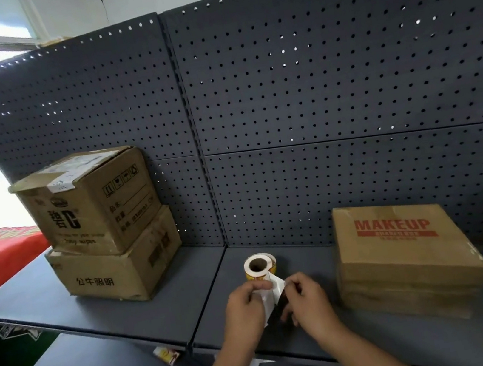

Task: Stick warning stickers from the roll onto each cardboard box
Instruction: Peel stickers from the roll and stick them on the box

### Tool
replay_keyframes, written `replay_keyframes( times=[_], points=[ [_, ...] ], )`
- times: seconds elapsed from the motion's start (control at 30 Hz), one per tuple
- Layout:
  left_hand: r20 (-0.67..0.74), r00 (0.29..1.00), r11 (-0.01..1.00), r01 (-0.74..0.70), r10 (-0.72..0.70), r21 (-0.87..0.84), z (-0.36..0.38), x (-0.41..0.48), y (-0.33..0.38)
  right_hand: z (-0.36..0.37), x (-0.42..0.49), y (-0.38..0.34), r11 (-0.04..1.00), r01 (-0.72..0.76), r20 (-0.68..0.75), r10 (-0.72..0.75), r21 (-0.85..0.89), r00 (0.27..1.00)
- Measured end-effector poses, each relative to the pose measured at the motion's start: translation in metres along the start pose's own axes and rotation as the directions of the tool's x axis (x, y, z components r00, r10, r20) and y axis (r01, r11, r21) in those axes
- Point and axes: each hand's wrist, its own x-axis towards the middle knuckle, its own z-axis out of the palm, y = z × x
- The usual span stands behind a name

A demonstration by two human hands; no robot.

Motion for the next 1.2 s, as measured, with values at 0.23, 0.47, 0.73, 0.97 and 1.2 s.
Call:
replay_keyframes(
  times=[0.23, 0.47, 0.73, 0.97, 1.2],
  points=[
    [-0.049, 0.998, 0.999, 0.03, -0.032, -0.035, -0.002, 0.006, 0.0, -0.008, 0.002, -0.007, 0.999, 0.031, -0.052, -0.029, 0.042, 0.998],
    [-0.06, 0.997, 0.985, -0.036, 0.047, 0.169, -0.009, 0.014, -0.007, -0.034, -0.01, -0.021, 0.966, 0.191, -0.086, -0.208, -0.176, 0.974],
    [-0.112, 0.95, 0.955, -0.279, 0.29, 0.103, 0.007, -0.009, 0.04, -0.045, -0.018, -0.041, 0.913, 0.352, -0.179, -0.389, -0.207, 0.904],
    [0.146, 0.985, 0.83, 0.006, 0.09, -0.557, 0.018, -0.02, 0.083, -0.061, -0.025, -0.051, 0.603, 0.587, -0.108, -0.741, -0.54, 0.663],
    [0.221, 0.975, 0.761, 0.129, 0.019, -0.635, 0.028, -0.026, 0.093, -0.092, -0.039, -0.05, 0.53, 0.627, -0.037, -0.78, -0.57, 0.625]
  ],
)
